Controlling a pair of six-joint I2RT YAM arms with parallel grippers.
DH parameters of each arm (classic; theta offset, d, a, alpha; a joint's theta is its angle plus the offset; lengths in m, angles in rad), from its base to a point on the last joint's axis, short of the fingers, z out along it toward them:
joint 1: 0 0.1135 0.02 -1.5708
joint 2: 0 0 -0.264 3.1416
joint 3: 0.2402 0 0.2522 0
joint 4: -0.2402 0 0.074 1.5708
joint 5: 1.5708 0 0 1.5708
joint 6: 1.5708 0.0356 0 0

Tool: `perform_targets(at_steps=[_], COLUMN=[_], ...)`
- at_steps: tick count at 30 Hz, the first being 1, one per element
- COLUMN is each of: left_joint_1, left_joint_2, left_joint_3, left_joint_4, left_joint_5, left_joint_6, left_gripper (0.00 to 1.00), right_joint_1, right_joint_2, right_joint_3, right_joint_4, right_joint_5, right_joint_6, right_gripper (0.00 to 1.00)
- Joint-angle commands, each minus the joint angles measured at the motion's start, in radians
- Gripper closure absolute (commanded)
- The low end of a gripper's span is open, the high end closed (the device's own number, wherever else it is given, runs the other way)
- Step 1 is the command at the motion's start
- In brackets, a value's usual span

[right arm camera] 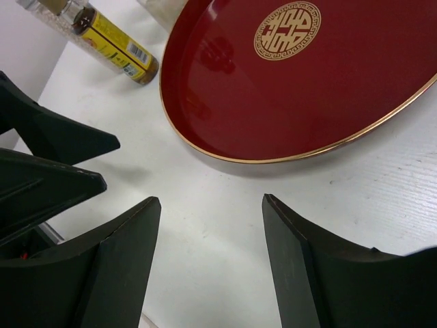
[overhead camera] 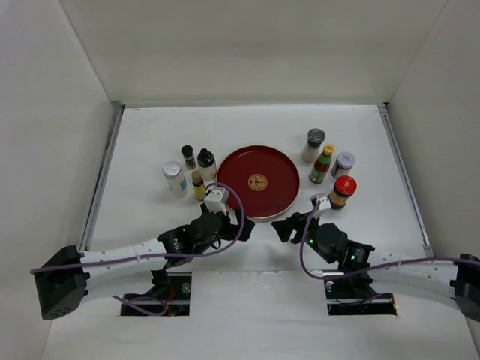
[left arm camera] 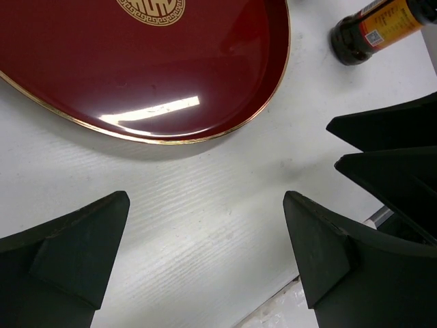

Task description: Organize the condiment bottles

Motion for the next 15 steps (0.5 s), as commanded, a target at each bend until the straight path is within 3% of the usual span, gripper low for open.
perform_targets(at_steps=[1,9,13,15], left_joint_1=[0.008,0.006,0.021,0.043], left_joint_2=[-0.001,-0.027,-0.09,-0.129], left_joint_3=[0.058,0.139,0.218,0.261], left_joint_4=[0.034,-0.017,-0.076,-0.121], left_joint_5=[-0.007,-0.077,-0.174,-0.246], left_joint_6=[0.013,0.103,0.19,0.235], left_gripper=[0.0,0.0,0.0,0.0], right_joint_1=[0.0,0.001,0.001,0.001], right_joint_2=[-0.008,-0.009,-0.016,-0.013], right_joint_3=[-0.012,-0.007,-0.004,0.008], right_joint_4=[0.054,0.044,0.025,-0.004], right_joint_5=[0.02,0.037,0.042,0.045], right_joint_6=[0.013,0.01,0.008,0.013], right_gripper=[0.32,0.35,0.68,0.8])
